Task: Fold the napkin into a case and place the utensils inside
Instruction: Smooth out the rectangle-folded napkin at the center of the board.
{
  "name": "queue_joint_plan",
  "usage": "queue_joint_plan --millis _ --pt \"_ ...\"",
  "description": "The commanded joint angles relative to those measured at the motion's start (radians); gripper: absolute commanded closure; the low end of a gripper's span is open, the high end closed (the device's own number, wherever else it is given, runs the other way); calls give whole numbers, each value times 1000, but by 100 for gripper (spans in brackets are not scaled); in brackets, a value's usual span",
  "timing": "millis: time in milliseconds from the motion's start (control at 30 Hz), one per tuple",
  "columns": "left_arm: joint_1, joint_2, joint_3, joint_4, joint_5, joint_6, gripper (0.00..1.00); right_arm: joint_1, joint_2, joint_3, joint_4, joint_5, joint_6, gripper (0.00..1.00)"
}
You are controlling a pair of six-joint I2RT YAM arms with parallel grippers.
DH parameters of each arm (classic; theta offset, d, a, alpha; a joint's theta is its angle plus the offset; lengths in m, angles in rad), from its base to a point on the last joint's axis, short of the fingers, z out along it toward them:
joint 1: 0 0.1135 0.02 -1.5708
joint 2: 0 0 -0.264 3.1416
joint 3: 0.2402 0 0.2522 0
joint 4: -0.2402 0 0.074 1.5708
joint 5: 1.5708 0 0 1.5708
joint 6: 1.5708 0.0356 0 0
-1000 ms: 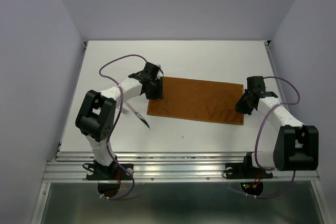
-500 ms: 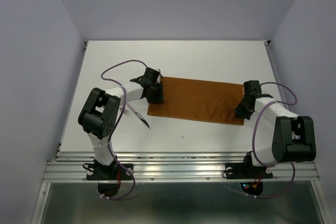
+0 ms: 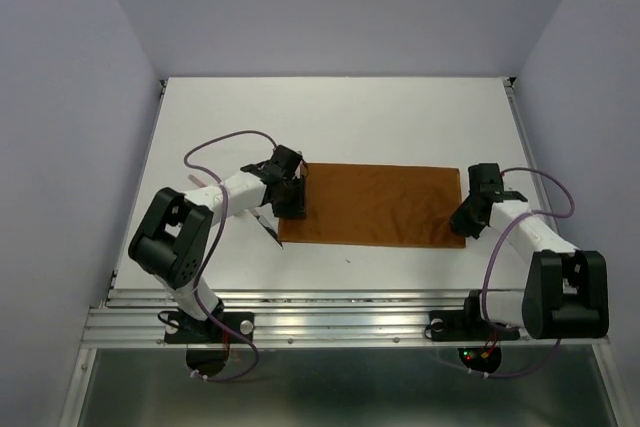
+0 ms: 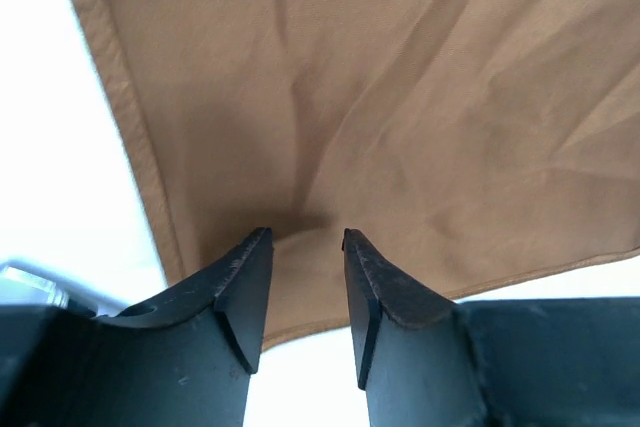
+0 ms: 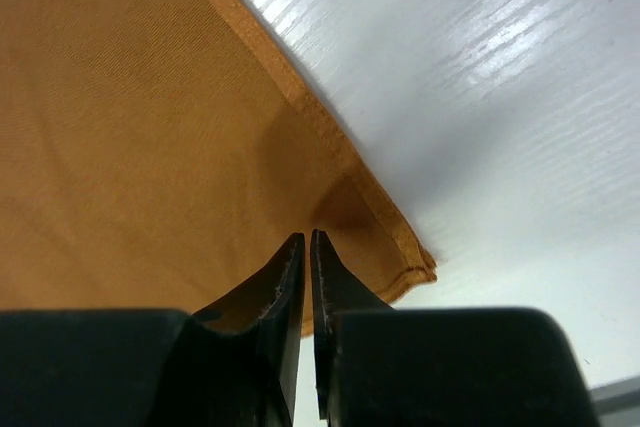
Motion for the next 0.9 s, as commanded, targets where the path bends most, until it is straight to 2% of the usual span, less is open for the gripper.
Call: queue_joint_plan --millis 0,133,200,267,333,400,533,733,867 --pt "-6 -50 126 -111 -33 25 54 4 -66 98 -32 -1 -50 87" --pt "-11 11 259 -114 11 35 53 27 -91 168 69 -91 -75 82" --pt "-21 72 348 -107 48 27 53 61 -21 213 103 -118 -70 83" --pt "-37 141 433 -82 68 22 53 155 47 297 131 -115 -64 83" --pt "-52 196 496 -77 88 16 53 252 160 357 154 -124 -64 83" --pt "-57 273 580 -70 144 -2 53 288 286 463 168 -183 -60 83" --pt "-58 348 635 40 233 -71 54 324 426 593 232 -248 -28 86" --pt "-58 450 706 107 260 -139 54 325 601 701 253 -303 3 89" --pt "-57 511 744 104 246 -148 55 325 648 739 253 -296 6 90"
